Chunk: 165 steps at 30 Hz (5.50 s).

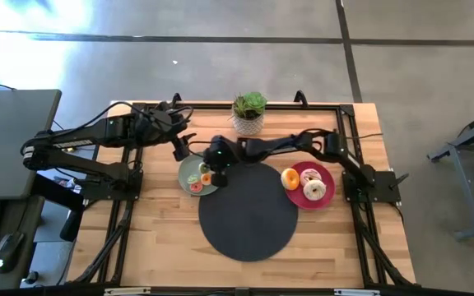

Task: Pick & Place donuts
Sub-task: Put the small green donut on the blue plate, then return to Home Position

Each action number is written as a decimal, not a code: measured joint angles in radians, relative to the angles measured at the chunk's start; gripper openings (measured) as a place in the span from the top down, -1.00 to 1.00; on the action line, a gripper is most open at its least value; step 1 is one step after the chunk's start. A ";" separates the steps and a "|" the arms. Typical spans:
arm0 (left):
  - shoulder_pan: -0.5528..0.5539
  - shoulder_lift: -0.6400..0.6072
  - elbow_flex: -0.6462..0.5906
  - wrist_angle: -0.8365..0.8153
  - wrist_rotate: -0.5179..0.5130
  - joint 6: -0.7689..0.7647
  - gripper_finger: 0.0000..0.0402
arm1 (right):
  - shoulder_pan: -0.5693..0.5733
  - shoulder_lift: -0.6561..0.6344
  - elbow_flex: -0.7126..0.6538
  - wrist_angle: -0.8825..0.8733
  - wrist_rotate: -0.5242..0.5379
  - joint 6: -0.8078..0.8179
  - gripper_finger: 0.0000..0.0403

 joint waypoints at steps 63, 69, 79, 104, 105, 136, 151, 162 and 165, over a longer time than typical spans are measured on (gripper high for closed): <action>0.000 -0.998 -0.749 0.380 0.224 -0.301 -0.06 | -0.094 -1.855 -1.300 0.233 -0.082 0.033 0.13; 0.000 -0.998 -0.908 0.611 0.262 -0.281 -0.06 | -0.094 -2.040 -1.432 0.294 -0.088 0.047 0.14; 0.000 -0.998 -1.098 0.926 0.335 -0.281 -0.06 | -0.094 -2.163 -1.606 0.403 -0.054 0.089 0.14; 0.000 -0.986 -1.102 0.772 0.401 -0.228 -0.06 | -0.094 -2.167 -1.642 0.368 0.010 0.114 0.15; 0.000 -0.986 -1.102 0.772 0.401 -0.228 -0.06 | -0.094 -2.167 -1.642 0.368 0.010 0.114 0.15; 0.000 -0.986 -1.102 0.772 0.397 -0.229 -0.06 | -0.094 -2.167 -1.643 0.368 0.010 0.114 0.15; 0.000 -0.986 -1.102 0.772 0.397 -0.229 -0.06 | -0.094 -2.167 -1.643 0.368 0.010 0.114 0.15; 0.000 -0.985 -1.102 0.773 0.397 -0.229 -0.06 | -0.094 -2.167 -1.643 0.368 0.010 0.114 0.15; 0.000 -0.985 -1.102 0.772 0.397 -0.229 -0.06 | -0.094 -2.167 -1.643 0.368 0.010 0.114 0.15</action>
